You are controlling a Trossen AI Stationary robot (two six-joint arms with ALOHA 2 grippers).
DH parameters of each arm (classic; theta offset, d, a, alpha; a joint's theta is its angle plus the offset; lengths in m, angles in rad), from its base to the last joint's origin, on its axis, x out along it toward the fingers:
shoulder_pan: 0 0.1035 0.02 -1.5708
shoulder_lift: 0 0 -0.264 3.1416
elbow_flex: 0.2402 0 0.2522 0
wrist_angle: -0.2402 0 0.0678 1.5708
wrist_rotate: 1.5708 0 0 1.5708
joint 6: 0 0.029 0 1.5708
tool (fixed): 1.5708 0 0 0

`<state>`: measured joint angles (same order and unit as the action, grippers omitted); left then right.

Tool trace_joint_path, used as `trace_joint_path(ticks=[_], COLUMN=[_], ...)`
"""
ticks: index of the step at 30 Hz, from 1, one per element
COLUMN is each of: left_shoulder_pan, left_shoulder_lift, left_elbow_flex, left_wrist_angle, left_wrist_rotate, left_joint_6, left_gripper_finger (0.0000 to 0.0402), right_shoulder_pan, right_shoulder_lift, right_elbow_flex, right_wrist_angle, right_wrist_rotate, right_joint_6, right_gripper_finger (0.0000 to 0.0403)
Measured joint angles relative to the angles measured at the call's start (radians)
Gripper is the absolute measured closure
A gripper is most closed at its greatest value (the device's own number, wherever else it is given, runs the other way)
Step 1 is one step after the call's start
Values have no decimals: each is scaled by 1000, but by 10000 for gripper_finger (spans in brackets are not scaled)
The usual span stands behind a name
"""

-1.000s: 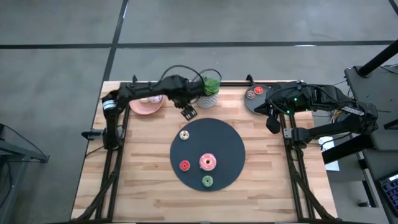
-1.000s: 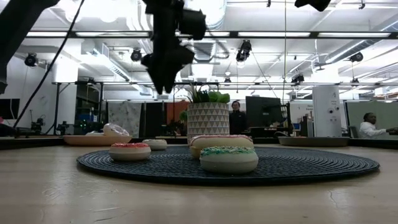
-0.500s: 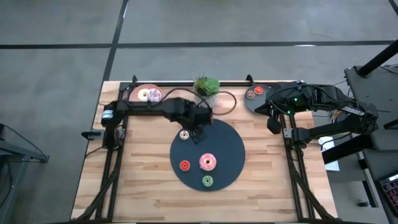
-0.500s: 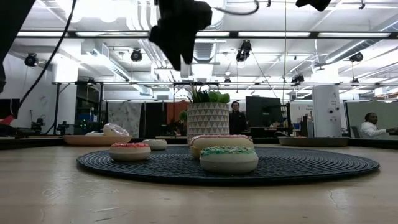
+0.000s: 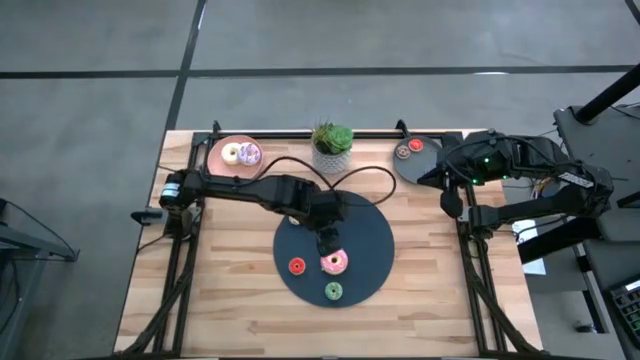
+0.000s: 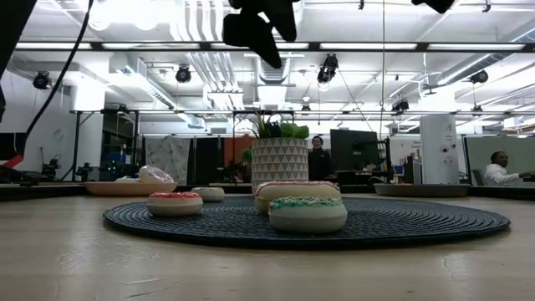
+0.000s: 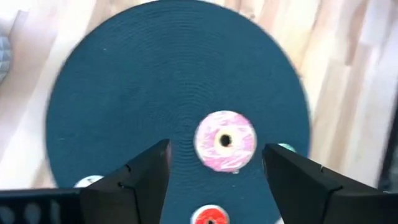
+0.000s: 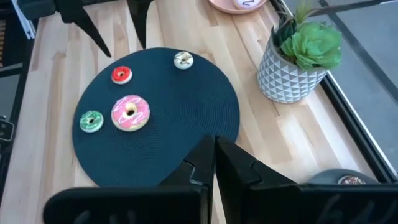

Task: Pick & Place donuts
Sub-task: Put the large pink donut on the pink plate

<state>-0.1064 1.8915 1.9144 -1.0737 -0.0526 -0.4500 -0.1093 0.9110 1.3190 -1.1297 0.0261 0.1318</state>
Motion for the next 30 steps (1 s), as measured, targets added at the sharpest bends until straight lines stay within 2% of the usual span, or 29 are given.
trace_joint_path(ticks=[7, 16, 30], left_shoulder_pan=[-22, -41, -40], left_shoulder_lift=[0, 25, 119], left_elbow_flex=[0, -3, -4], left_wrist_angle=[28, 28, 32], left_wrist_rotate=[32, 71, 103], left_joint_6=[-46, 49, 54], left_gripper_finger=[177, 177, 177], right_shoulder_pan=[0, 0, 0], right_shoulder_lift=[-26, -34, -33], right_elbow_flex=[0, 0, 0], right_wrist_angle=[-8, -32, -42], right_wrist_rotate=[0, 0, 1], right_joint_6=[-1, -5, -24], right_gripper_finger=[394, 394, 394])
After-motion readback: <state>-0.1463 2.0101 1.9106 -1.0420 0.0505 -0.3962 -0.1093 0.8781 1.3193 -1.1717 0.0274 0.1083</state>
